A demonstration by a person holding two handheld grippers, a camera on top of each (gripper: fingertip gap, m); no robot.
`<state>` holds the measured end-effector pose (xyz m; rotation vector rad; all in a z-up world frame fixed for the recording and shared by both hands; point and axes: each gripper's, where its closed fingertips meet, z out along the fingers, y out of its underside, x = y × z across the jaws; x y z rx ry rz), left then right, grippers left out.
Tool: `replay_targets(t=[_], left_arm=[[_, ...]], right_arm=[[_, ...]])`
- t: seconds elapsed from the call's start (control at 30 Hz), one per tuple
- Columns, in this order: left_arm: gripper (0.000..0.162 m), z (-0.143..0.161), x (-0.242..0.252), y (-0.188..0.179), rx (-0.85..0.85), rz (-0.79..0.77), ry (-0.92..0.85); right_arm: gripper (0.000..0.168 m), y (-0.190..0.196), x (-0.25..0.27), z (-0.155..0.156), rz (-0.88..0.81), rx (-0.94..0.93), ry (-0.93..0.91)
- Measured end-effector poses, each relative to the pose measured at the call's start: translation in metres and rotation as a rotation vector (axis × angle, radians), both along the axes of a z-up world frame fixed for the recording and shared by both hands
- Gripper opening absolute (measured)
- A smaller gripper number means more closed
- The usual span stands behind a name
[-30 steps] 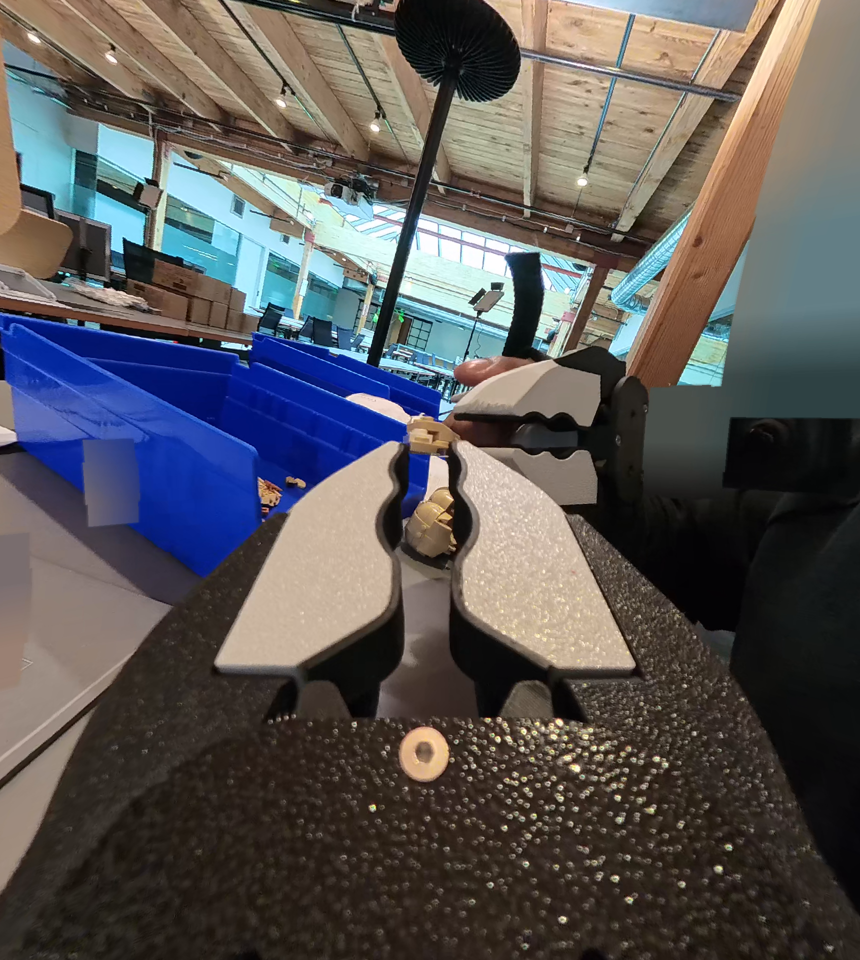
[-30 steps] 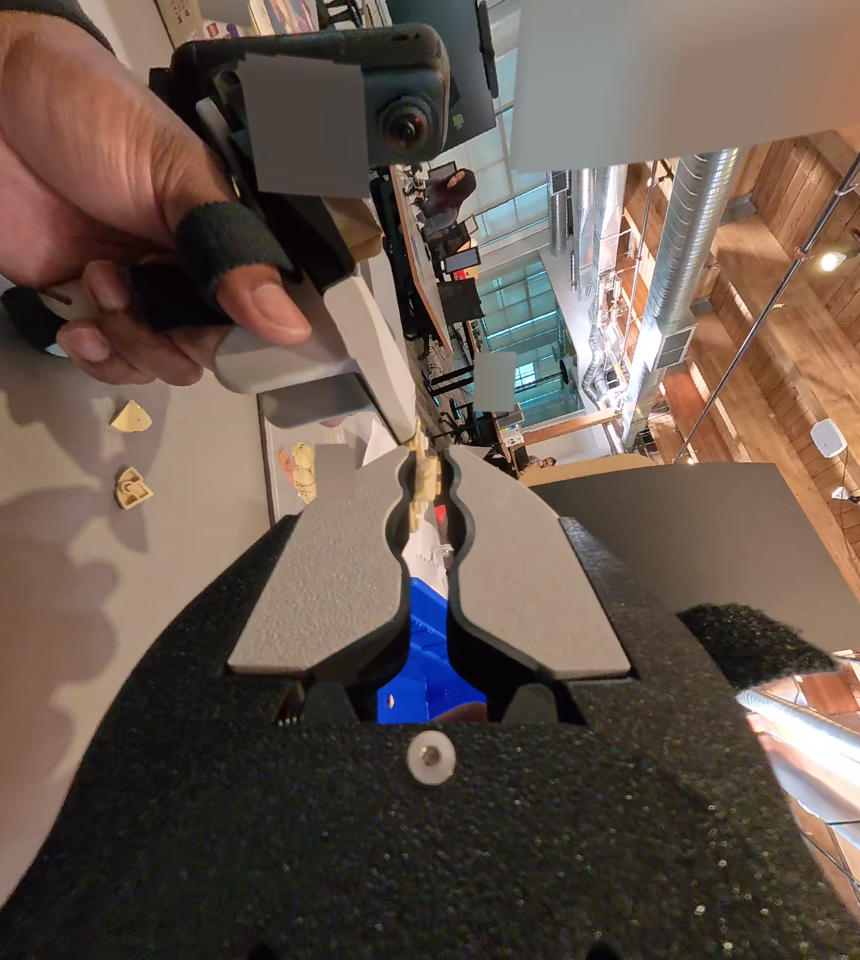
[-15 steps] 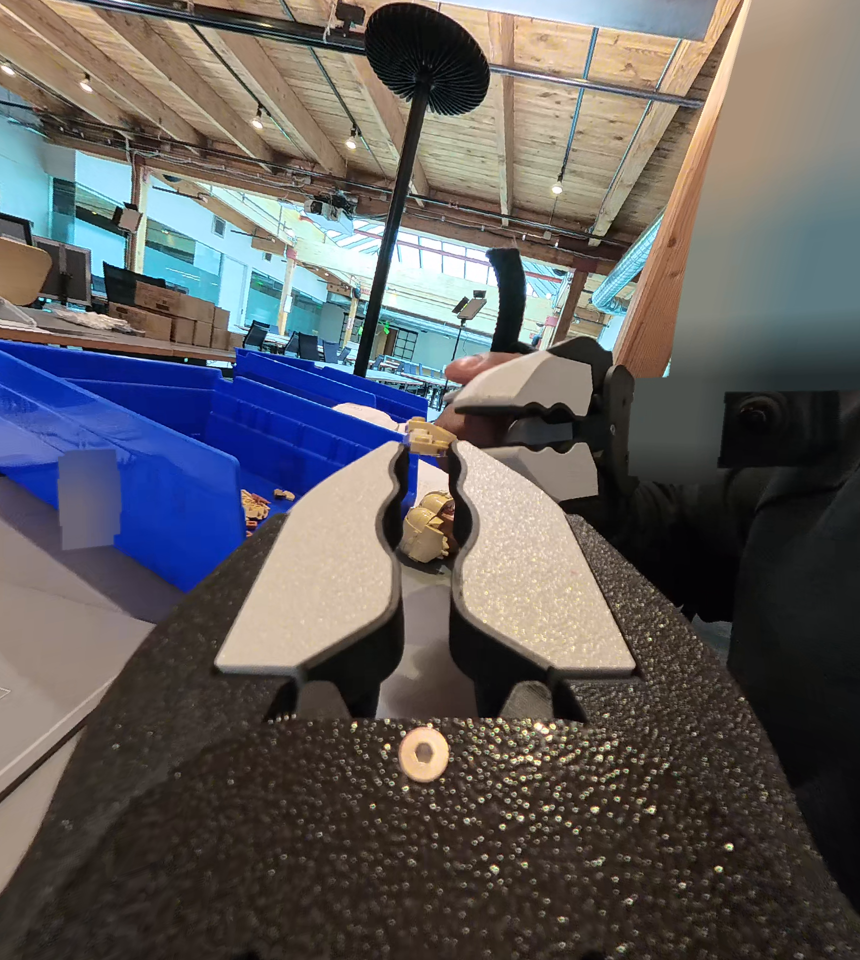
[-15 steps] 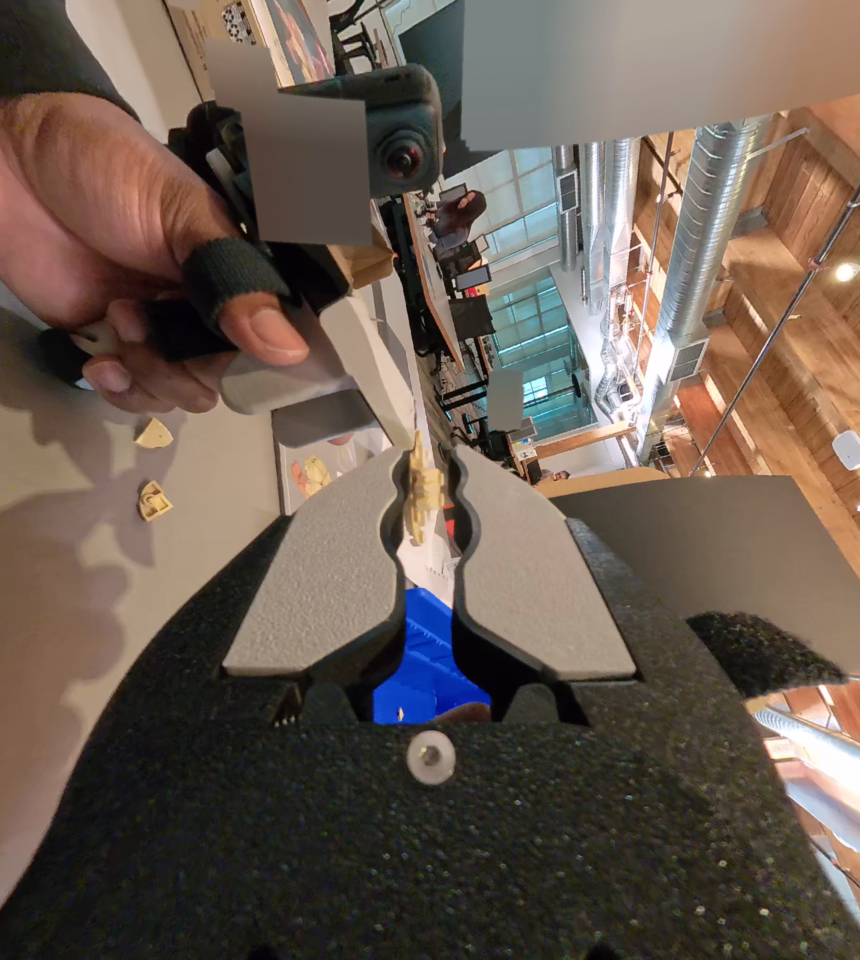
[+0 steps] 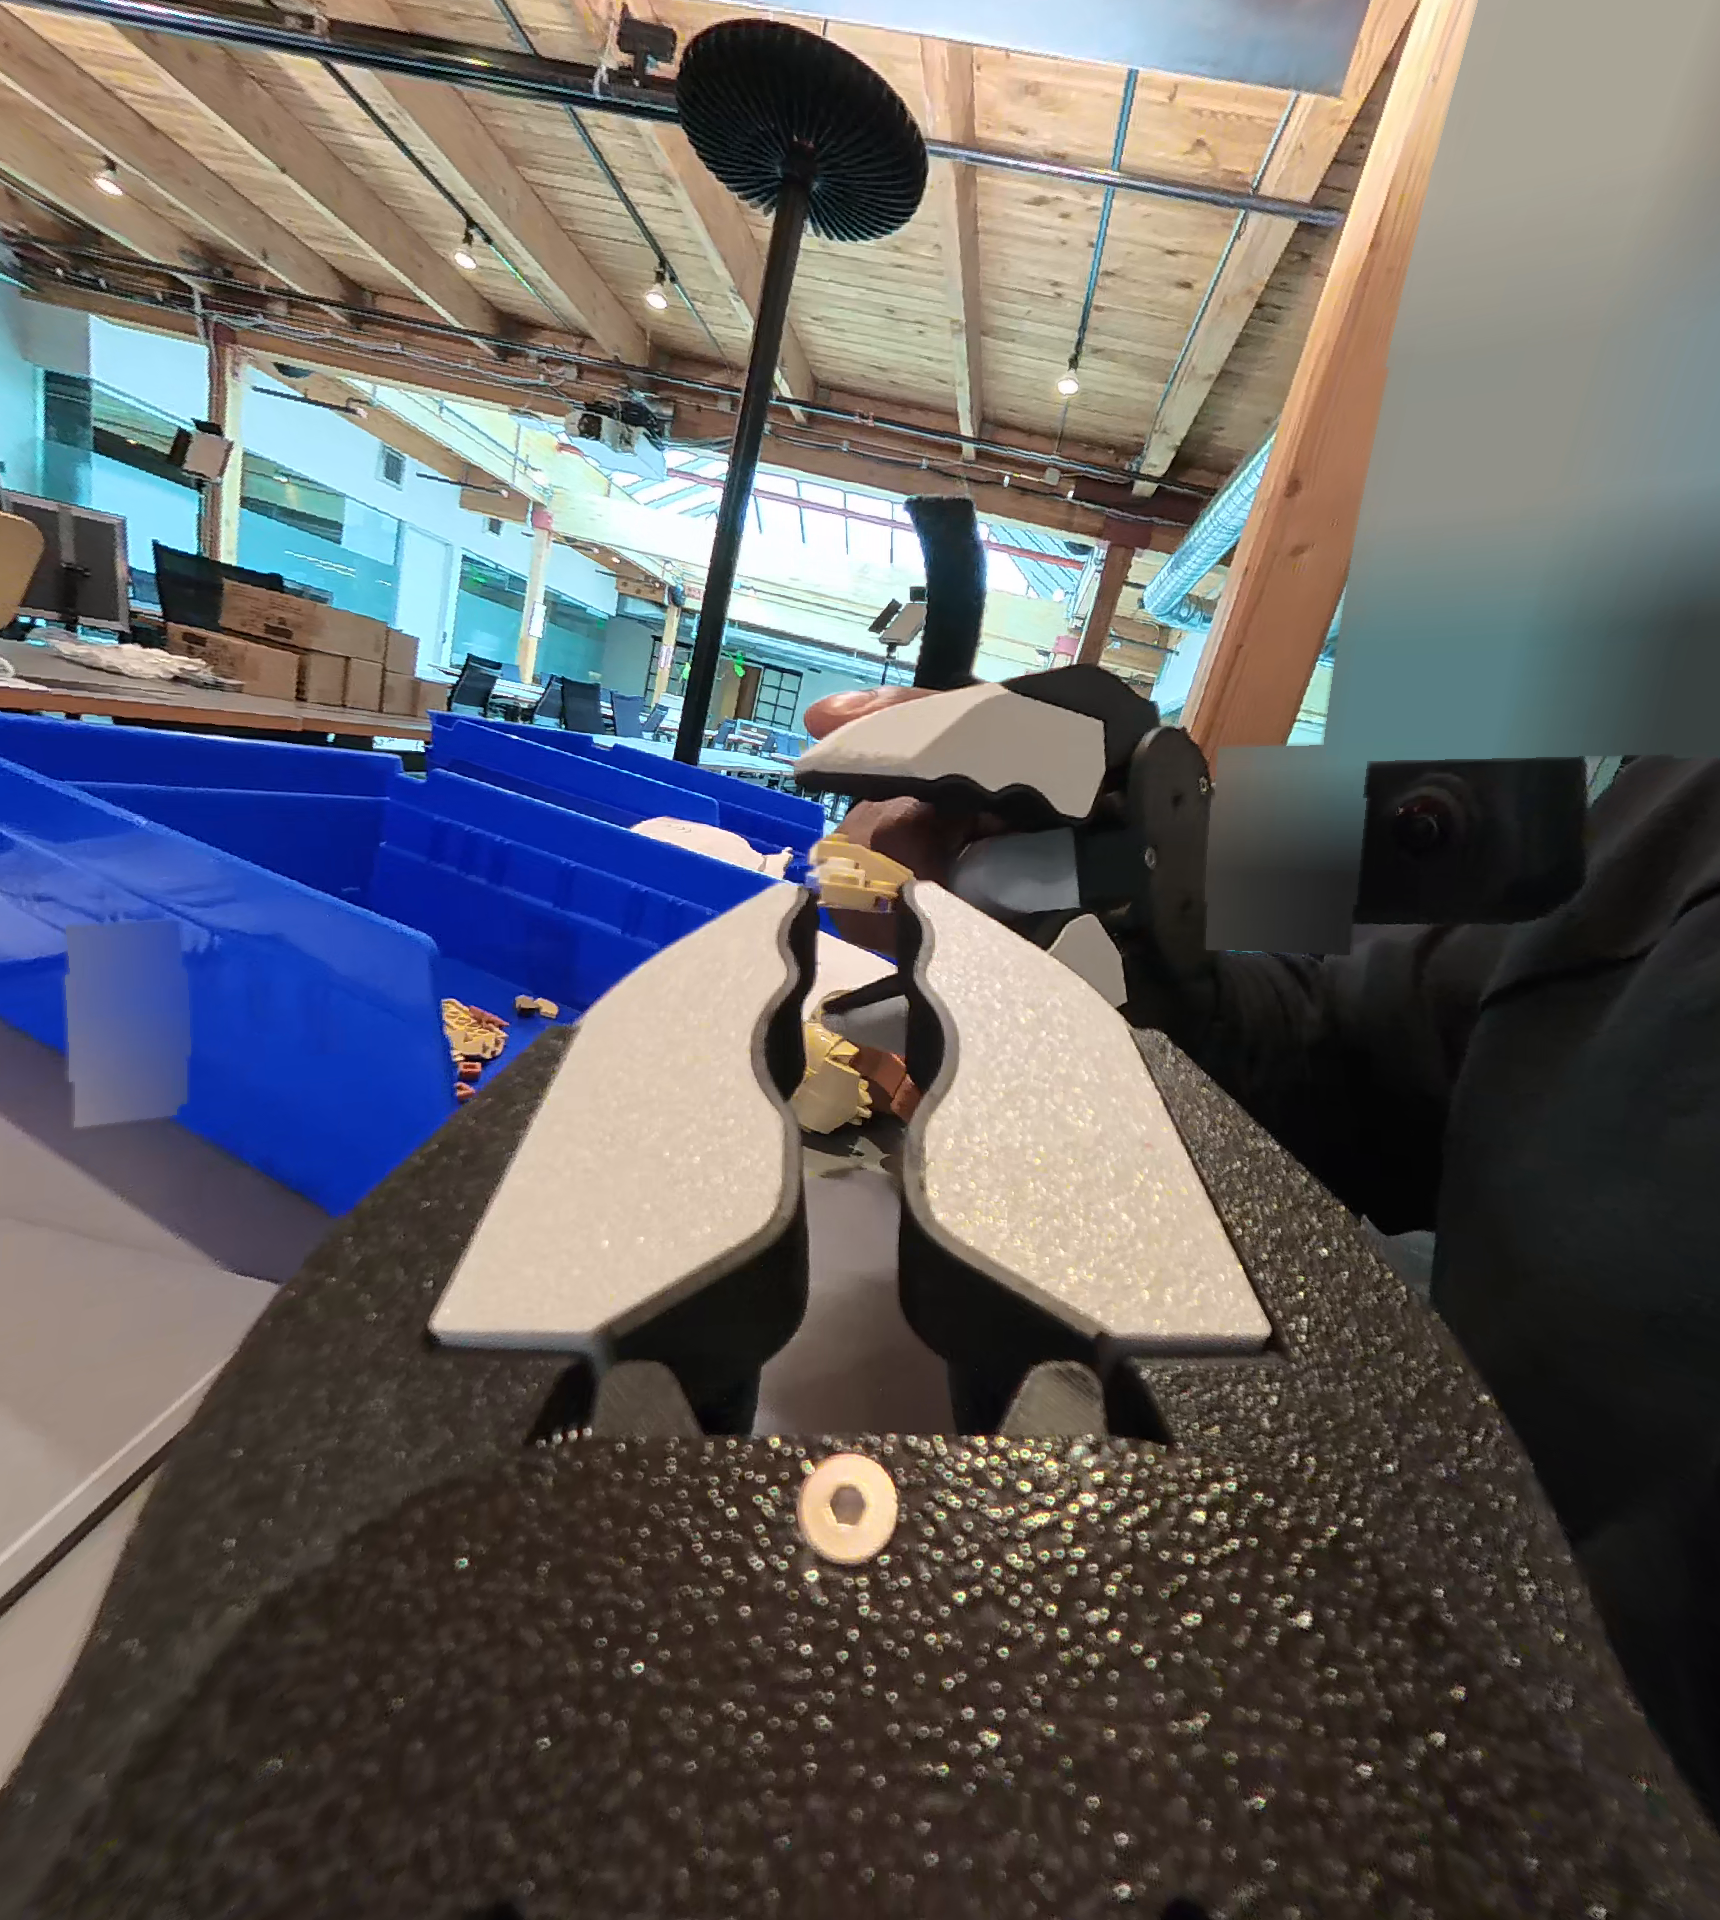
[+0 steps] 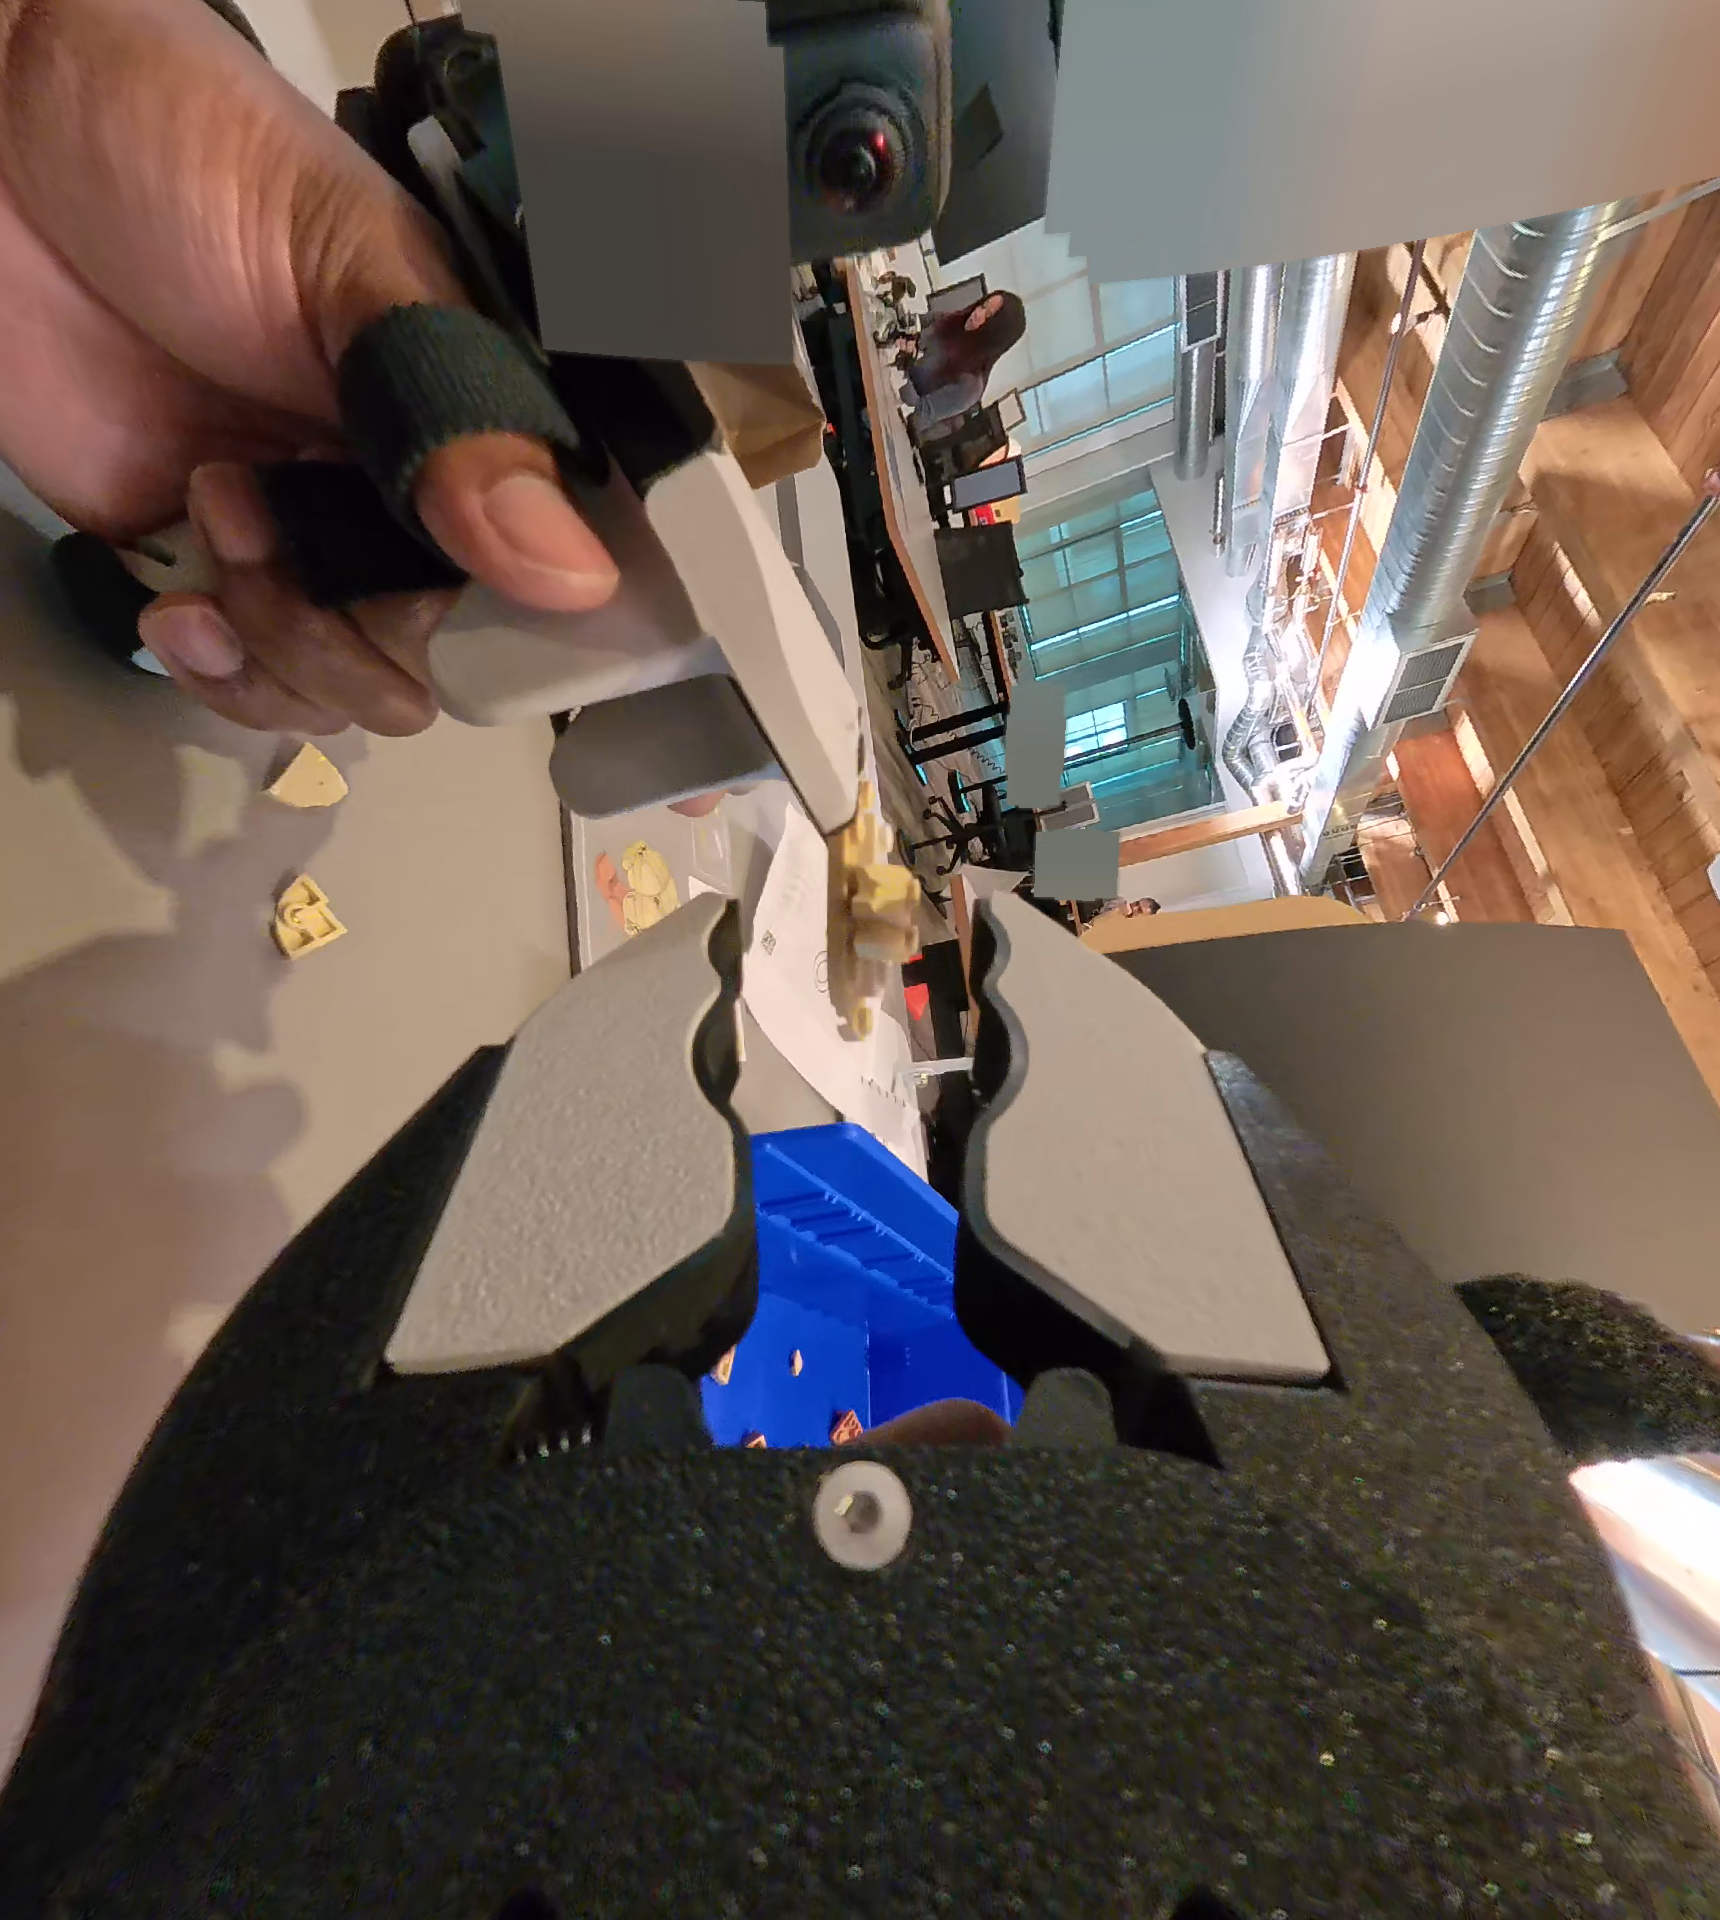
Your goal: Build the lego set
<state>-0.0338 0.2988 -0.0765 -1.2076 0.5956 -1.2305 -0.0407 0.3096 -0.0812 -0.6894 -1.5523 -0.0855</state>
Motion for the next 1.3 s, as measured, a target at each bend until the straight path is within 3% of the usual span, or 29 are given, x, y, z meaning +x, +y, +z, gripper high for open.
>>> replay_targets(t=[0.5, 1.3], left_arm=[[0.014, -0.0018, 0.0027, -0.0004, 0.000, 0.008, 0.015], [0.014, -0.0020, 0.0046, -0.0031, -0.033, -0.021, -0.025]], right_arm=[[0.015, -0.0002, -0.0029, 0.0020, -0.034, 0.073, 0.021], [0.011, -0.0014, -0.0004, 0.0049, -0.041, 0.127, 0.017]])
